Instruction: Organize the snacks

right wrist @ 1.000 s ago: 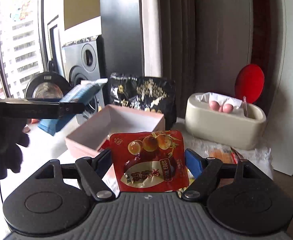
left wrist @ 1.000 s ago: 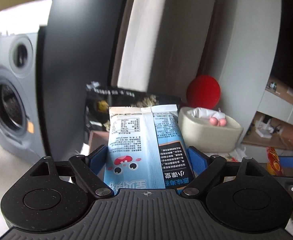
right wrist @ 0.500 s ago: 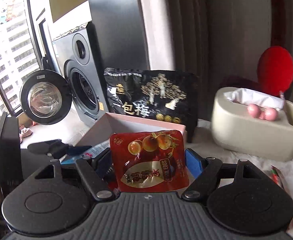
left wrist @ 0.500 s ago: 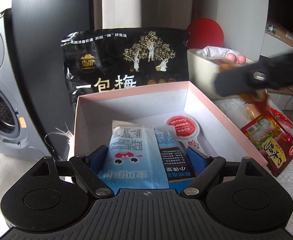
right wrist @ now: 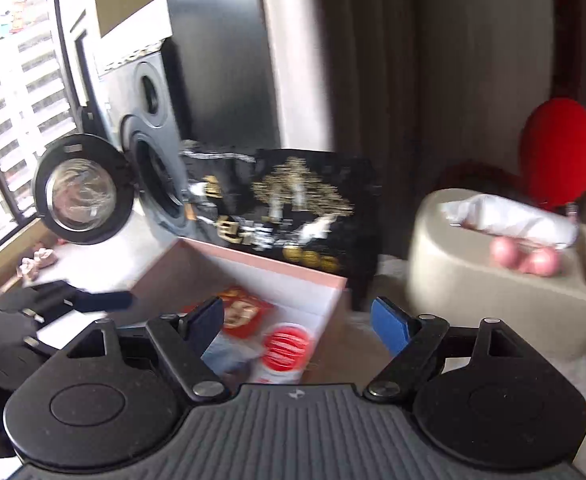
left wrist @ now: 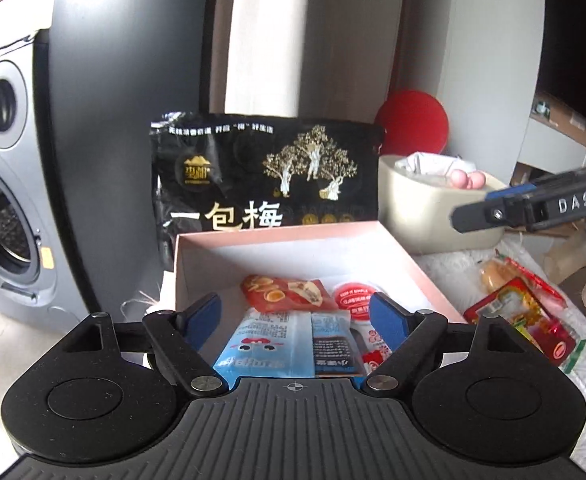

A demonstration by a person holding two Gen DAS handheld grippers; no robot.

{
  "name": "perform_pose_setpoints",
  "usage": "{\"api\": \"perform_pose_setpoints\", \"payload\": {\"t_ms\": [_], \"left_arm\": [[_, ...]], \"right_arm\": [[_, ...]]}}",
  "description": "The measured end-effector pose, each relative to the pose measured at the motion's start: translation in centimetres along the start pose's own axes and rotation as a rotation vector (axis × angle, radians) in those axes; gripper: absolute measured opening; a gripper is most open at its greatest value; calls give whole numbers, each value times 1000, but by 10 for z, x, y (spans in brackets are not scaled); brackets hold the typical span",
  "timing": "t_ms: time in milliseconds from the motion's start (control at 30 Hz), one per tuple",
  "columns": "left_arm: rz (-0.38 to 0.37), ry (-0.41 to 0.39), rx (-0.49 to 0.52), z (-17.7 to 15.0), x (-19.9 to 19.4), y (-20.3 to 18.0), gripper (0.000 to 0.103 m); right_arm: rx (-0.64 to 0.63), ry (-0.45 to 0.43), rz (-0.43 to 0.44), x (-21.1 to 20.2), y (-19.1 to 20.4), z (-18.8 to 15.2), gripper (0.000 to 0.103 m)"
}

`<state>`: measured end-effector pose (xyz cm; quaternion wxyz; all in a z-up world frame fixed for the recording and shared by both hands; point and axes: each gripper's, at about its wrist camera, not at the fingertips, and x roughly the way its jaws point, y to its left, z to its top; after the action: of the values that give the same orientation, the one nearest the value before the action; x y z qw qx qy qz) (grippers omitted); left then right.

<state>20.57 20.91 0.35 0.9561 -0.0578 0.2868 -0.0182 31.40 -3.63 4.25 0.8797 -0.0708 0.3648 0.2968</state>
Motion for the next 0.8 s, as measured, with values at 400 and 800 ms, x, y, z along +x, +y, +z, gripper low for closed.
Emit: {"api": "perform_pose_setpoints", "payload": {"t_ms": [400,800], "left_arm": [[-49,13,-51,-27,-41,-44,44],[-256,155,-66,-93,-40,-116,44]], "right_arm": [[376,100,-220,-18,-184,-92,82],[484,113,-49,15,-172,-101,74]]}}
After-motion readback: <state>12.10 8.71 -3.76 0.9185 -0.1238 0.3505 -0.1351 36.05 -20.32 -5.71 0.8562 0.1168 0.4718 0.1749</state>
